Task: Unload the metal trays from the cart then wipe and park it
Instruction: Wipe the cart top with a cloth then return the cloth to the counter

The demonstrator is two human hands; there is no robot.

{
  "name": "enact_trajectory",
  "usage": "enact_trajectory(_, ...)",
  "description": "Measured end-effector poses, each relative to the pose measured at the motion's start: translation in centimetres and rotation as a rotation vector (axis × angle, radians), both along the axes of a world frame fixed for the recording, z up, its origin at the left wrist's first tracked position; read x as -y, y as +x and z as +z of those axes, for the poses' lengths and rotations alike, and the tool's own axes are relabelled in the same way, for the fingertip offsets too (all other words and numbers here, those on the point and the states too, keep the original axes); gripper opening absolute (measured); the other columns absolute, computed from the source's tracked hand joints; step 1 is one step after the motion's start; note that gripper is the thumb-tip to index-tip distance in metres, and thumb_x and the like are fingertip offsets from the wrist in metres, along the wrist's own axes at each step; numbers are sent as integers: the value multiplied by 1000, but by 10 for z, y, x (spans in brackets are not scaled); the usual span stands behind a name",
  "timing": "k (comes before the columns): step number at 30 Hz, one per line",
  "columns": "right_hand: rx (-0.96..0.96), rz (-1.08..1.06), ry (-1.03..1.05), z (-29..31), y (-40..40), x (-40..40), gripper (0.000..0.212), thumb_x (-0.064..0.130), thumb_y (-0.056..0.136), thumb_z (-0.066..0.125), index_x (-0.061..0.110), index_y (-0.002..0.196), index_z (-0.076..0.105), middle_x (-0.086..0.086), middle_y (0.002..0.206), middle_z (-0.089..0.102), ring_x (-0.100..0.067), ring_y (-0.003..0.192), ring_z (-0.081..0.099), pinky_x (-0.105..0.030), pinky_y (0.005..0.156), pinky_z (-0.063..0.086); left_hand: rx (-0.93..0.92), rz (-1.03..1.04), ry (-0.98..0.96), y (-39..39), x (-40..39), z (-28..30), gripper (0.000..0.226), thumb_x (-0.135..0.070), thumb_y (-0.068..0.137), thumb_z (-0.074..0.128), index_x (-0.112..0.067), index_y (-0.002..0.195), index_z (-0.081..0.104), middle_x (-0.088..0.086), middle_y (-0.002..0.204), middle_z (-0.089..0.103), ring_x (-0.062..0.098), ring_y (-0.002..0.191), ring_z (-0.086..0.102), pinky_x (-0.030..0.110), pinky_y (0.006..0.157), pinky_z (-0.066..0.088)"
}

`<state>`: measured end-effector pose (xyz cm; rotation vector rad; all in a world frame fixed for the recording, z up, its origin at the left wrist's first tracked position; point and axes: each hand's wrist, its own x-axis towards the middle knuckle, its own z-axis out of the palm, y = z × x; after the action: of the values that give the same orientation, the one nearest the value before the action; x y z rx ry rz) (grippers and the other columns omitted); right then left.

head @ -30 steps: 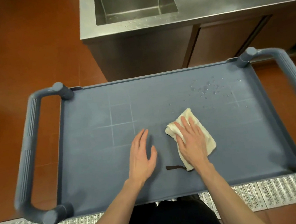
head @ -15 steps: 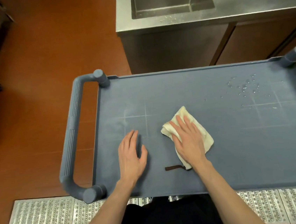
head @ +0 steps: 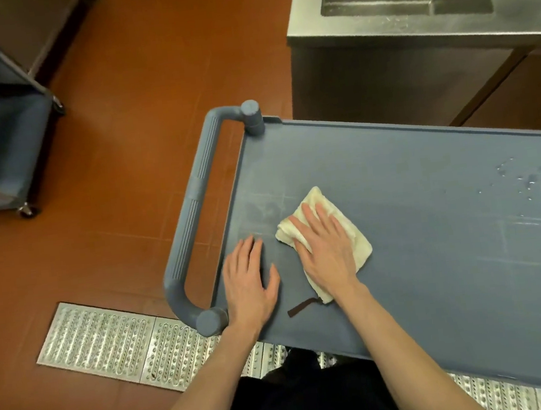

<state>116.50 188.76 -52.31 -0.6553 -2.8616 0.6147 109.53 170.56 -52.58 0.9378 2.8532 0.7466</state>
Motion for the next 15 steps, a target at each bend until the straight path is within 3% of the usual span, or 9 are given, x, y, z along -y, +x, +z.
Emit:
enact_trajectory(4, 2, 95, -8, 0, -28, 12, 45, 31, 105, 56, 30, 150, 56, -1, 167, 43, -30, 158, 32, -46, 126, 28, 44, 70, 35, 0, -4, 6, 59, -39, 101, 50, -7, 150, 57, 11, 156, 55, 32, 145, 50, 49, 121, 37)
enact_trajectory(9, -20, 212, -39, 1, -57, 25, 46, 31, 105, 57, 27, 151, 58, -3, 166, 44, -29, 158, 33, -47, 127, 27, 110, 136, 107, 2, -4, 11, 63, -38, 101, 50, -3, 153, 50, 15, 156, 52, 34, 144, 50, 50, 120, 39)
enact_trajectory(15, 8, 318, -49, 8, -81, 34, 49, 32, 109, 48, 27, 157, 50, -2, 169, 38, -27, 161, 26, -43, 130, 18, 156, 205, 161, 2, -6, 13, 60, -22, 103, 57, -1, 158, 42, 16, 166, 40, 35, 153, 38, 49, 124, 34)
